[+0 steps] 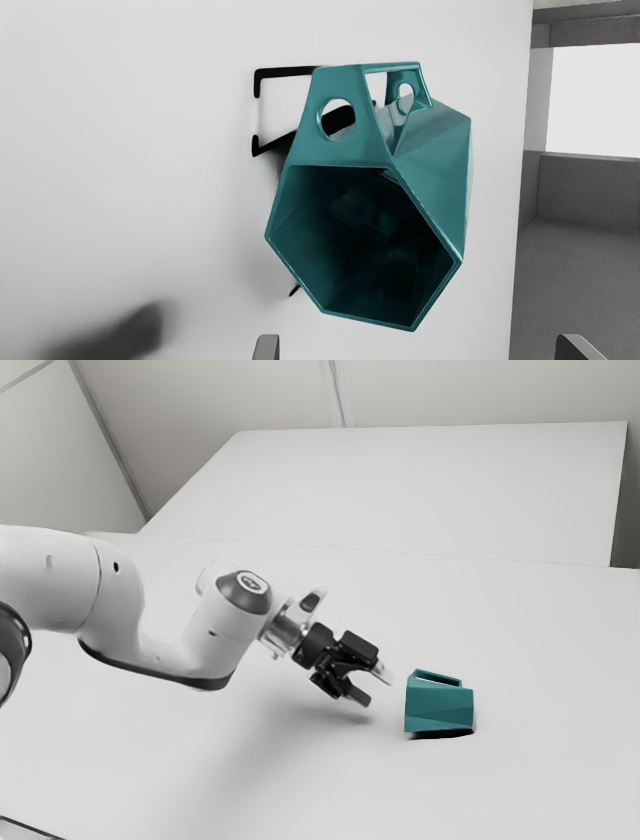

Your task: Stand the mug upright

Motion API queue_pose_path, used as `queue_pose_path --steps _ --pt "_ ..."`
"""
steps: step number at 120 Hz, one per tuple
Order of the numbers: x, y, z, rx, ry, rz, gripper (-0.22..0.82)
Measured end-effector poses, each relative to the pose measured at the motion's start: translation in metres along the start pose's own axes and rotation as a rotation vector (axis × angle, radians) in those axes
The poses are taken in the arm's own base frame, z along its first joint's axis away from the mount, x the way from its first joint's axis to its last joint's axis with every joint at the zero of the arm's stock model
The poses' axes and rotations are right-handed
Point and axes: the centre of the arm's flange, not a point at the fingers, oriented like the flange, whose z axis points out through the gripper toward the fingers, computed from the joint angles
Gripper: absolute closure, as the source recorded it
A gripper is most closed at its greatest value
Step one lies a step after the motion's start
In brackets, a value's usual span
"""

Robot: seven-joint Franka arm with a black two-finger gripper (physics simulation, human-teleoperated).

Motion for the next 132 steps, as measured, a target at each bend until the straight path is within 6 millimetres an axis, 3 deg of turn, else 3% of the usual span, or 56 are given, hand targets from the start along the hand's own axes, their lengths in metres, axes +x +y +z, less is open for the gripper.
queue_pose_path --steps 25,132 --pt "0.009 -0.012 0.020 -0.049 0.038 0.039 0.00" --pt "0.006 0.016 0.062 -0.090 0.142 0.188 0.00"
